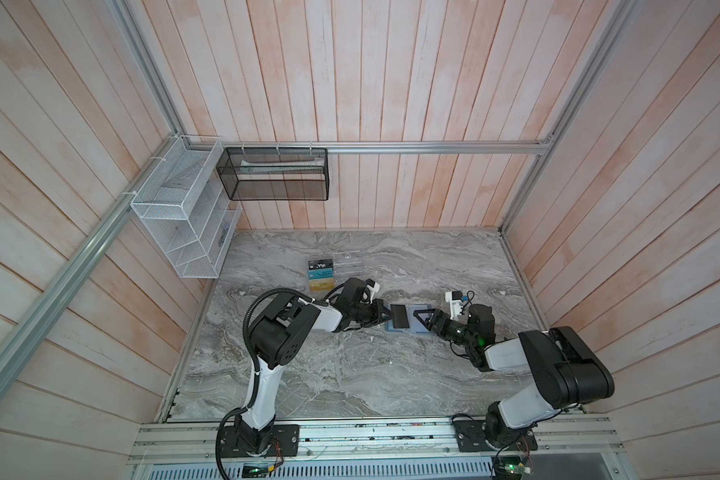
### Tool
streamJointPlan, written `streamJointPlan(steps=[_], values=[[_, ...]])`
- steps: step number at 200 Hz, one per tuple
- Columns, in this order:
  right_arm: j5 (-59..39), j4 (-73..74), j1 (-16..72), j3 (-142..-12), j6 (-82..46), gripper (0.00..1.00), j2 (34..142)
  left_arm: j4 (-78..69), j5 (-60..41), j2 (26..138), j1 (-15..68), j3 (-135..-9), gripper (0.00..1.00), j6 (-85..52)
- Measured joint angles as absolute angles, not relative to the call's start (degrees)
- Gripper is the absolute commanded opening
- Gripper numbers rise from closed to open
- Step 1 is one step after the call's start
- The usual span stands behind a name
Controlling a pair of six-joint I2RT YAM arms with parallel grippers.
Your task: Take the credit cards out of the card holder
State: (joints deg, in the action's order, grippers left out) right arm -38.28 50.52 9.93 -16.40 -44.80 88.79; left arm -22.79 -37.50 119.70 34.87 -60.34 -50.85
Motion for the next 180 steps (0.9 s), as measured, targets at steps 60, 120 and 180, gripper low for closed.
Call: streamJointPlan(steps=[60,120,180], values=[[-34.65,43.86,12.12,-18.11,-45.82,0.93,80.86,-24.25,-35.33,114.98,34.39,-57.95,0.00,-59.09],[-25.80,34.04,18.98,-25.08,-44.56,0.89,74.65,-26.50,-28.67,105.67,34.39,-56.58,0.00,-72.93],[-15.57,22.76,24.95,-30.20,-33.36,0.84,70.81,6.79,-15.46,99.94,34.37,-70.32,0.00,-78.87]])
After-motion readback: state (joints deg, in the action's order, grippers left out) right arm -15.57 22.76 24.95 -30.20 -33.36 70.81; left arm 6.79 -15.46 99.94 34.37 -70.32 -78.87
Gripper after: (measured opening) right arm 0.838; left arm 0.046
